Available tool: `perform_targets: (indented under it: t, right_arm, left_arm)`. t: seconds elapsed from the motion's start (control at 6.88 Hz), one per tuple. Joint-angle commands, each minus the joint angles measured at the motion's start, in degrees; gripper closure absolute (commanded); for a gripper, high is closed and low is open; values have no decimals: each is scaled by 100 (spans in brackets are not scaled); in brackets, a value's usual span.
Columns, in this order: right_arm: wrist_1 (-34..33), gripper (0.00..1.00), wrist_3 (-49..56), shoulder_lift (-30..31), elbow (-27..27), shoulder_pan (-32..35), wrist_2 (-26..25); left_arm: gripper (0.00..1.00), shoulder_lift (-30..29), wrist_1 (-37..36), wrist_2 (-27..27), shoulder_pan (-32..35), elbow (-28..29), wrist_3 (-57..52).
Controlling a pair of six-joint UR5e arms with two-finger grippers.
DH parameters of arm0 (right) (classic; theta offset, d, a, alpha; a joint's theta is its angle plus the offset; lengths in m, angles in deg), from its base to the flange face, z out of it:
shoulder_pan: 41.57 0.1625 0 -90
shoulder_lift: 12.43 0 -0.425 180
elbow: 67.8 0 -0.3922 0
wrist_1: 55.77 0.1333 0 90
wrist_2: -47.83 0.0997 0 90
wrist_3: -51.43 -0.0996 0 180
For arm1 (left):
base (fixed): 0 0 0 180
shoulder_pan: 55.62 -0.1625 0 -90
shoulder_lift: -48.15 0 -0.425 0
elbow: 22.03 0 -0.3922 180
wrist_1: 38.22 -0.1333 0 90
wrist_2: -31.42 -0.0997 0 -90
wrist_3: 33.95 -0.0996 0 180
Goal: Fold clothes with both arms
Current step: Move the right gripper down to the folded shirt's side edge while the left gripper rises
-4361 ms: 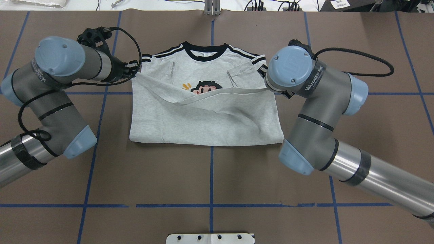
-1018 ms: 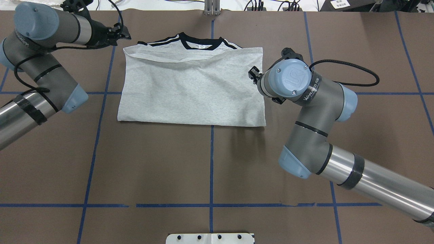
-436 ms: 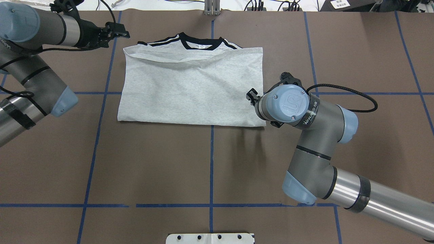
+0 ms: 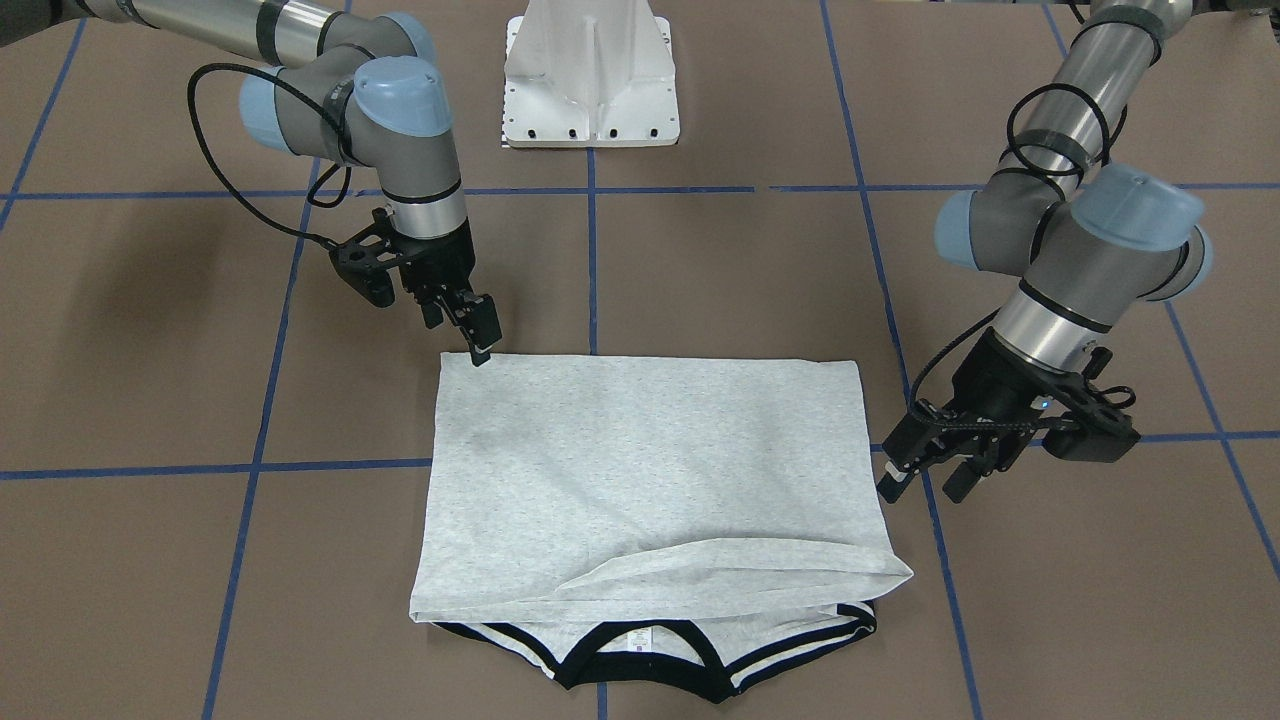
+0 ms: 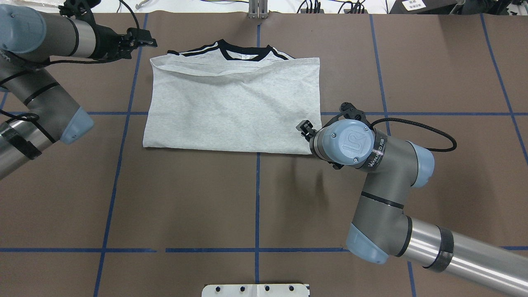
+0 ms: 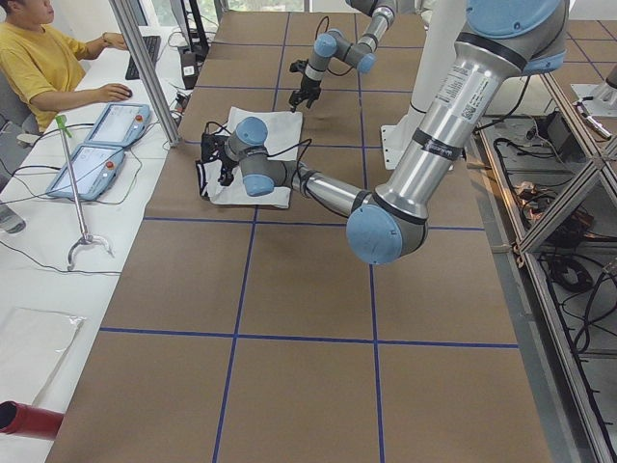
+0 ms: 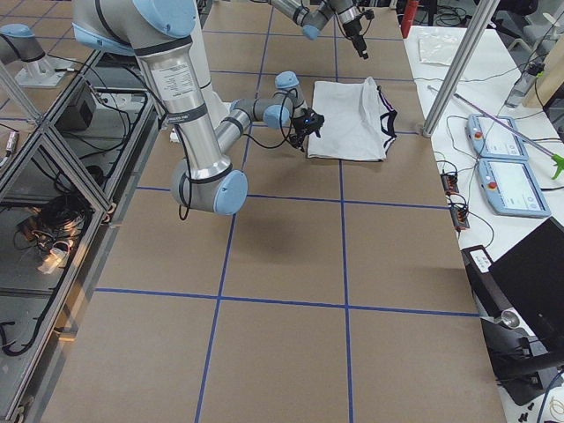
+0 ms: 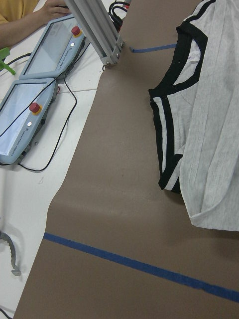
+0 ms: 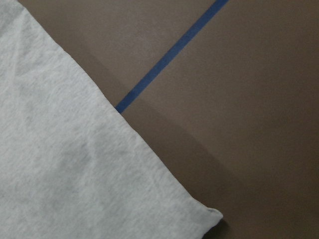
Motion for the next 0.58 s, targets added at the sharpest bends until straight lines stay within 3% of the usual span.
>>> perform_targets:
  t: [0.0, 0.15, 0.29, 0.44]
  right_arm:
    - [54, 0, -29, 144, 18, -94, -1]
    - [36, 9, -38, 145, -25, -86, -11]
    - [36, 39, -56, 145, -78, -77, -11]
    - [27, 45, -65, 136, -105, -68, -19]
  left_arm:
    - [0, -2, -3, -137, -10, 1, 18]
    - [0, 7, -3, -164, -10, 1, 9]
    - [0, 7, -3, -164, -1, 1, 26]
    - [0, 25, -3, -164, -1, 1, 18]
